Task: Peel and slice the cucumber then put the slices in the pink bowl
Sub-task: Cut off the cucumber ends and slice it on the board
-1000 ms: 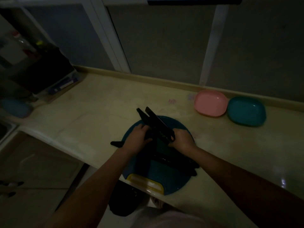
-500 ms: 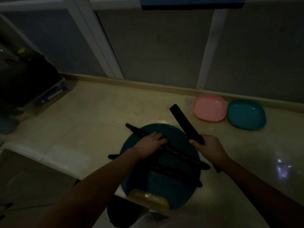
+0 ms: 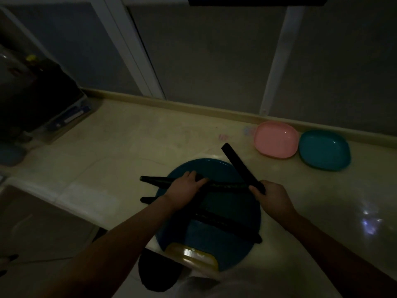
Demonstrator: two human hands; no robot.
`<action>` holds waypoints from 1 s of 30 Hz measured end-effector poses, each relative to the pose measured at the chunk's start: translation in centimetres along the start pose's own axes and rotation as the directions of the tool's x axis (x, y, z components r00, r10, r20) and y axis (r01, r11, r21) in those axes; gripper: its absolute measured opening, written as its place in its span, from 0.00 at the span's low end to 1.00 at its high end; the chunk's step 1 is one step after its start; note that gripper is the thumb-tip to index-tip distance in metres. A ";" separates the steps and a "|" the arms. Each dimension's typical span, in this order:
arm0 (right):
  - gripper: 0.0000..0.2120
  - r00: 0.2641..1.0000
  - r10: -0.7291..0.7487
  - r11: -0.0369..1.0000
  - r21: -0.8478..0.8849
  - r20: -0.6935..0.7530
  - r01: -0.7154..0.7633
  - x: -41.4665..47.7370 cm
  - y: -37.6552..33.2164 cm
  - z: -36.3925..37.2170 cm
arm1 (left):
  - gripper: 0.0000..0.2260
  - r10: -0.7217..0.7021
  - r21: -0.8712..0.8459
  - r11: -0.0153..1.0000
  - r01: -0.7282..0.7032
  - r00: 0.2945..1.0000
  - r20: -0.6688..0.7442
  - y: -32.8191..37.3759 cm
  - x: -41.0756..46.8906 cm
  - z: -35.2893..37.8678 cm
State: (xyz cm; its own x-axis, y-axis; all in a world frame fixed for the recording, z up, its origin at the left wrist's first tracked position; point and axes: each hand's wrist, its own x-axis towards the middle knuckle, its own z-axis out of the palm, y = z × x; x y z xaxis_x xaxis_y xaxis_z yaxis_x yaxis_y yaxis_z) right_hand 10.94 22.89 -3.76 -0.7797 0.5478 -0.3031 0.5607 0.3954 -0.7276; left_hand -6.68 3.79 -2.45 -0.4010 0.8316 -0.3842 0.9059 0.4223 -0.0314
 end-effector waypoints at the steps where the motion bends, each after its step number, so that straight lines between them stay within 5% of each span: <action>1: 0.17 1.000 -0.007 0.999 -0.035 -0.016 0.007 0.1 0.0 0.0 | 0.24 -0.042 0.014 0.999 0.042 0.999 0.012 -0.3 -0.1 -0.3; 14: 0.16 0.990 -0.078 0.926 -0.376 -0.120 0.028 0.0 -0.8 1.9 | 0.22 -0.313 -0.094 0.941 0.326 0.941 0.130 3.1 -4.0 -0.4; 21: 0.16 0.995 -0.072 0.902 -0.430 -0.067 0.036 0.2 -0.5 1.9 | 0.32 -0.260 -0.126 0.958 0.259 0.966 0.007 3.9 -3.5 1.1; 25: 0.14 0.993 -0.089 0.921 -0.387 -0.073 0.054 -0.2 -0.1 2.1 | 0.27 -0.167 -0.341 0.933 0.117 0.979 -0.120 6.1 0.0 0.7; 30: 0.14 0.999 -0.032 0.949 -0.315 -0.030 0.021 -0.1 -0.4 1.5 | 0.28 -0.185 -0.277 0.950 0.146 0.975 -0.120 7.6 2.9 0.8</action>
State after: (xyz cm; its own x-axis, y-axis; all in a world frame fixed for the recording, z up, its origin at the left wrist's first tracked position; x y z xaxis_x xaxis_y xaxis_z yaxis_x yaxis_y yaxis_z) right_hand 10.40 21.63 -4.37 -0.7888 0.5564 -0.2611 0.6032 0.6191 -0.5030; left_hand -0.87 9.10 -4.48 -0.5749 0.7764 -0.2583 0.7641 0.6224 0.1699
